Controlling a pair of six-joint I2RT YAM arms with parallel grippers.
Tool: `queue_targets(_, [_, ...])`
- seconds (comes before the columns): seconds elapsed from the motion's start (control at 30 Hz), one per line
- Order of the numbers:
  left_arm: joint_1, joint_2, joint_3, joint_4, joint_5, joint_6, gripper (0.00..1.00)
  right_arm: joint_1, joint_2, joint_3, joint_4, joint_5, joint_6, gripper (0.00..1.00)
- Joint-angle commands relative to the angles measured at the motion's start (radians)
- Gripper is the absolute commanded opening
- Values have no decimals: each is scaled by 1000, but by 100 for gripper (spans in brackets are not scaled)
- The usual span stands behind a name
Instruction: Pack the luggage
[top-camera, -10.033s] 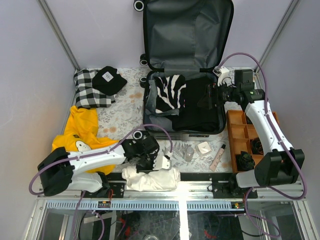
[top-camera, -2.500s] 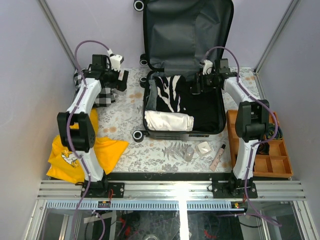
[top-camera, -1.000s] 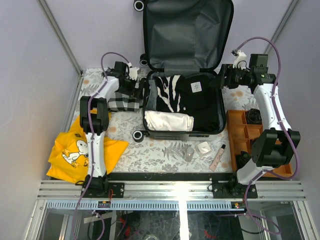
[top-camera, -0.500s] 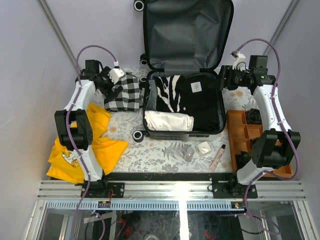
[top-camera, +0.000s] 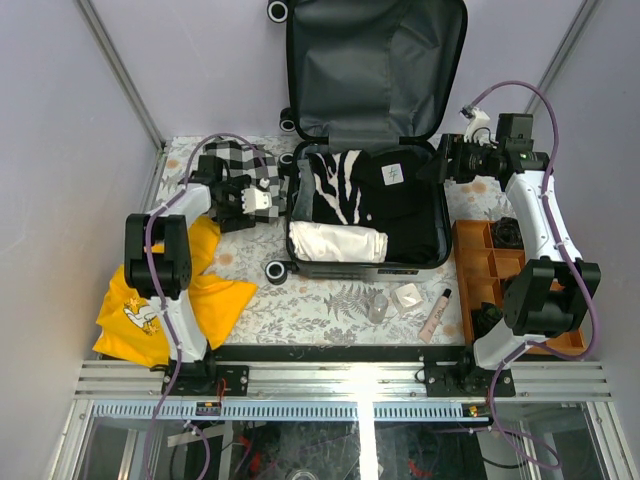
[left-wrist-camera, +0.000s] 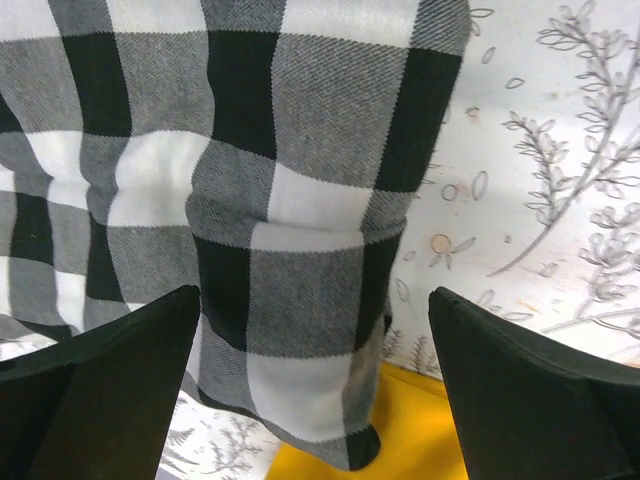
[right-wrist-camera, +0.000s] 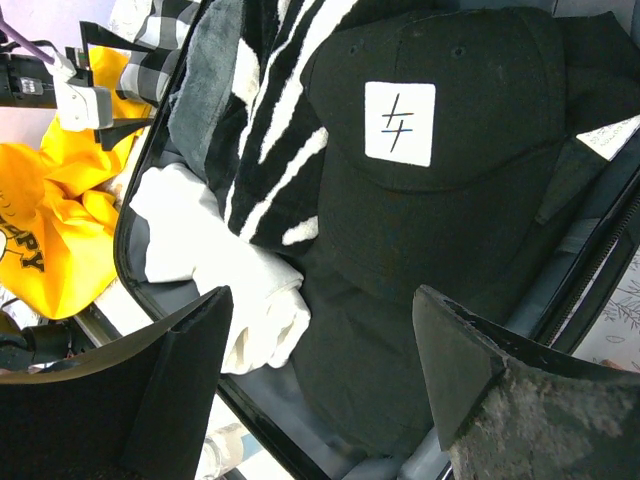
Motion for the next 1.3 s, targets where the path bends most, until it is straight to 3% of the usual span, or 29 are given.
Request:
queue_targets(0.0, [-23, 33, -36, 179, -39, 97, 94, 4, -29, -3, 24, -28, 2, 80])
queue_targets(0.17, [-51, 83, -60, 265, -61, 109, 91, 3, -19, -4, 21, -20, 0, 80])
queue_targets(0.3, [-59, 134, -11, 246, -54, 47, 77, 2, -15, -3, 19, -14, -2, 80])
queue_targets(0.6, [-26, 187, 215, -9, 50, -181, 2, -2, -22, 1, 20, -13, 3, 80])
queue_targets(0.7, [-10, 180, 308, -82, 108, -318, 0, -4, -32, -4, 19, -12, 3, 80])
queue_targets(0.9, [60, 249, 658, -359, 231, -671, 0, -7, -53, -12, 29, -21, 13, 80])
queue_targets(1.13, [91, 156, 706, -365, 354, -981, 0, -9, -75, -17, 34, -31, 21, 80])
queue_targets(1.27, [91, 115, 706, -270, 413, -1221, 0, -10, -87, -23, 39, -32, 24, 80])
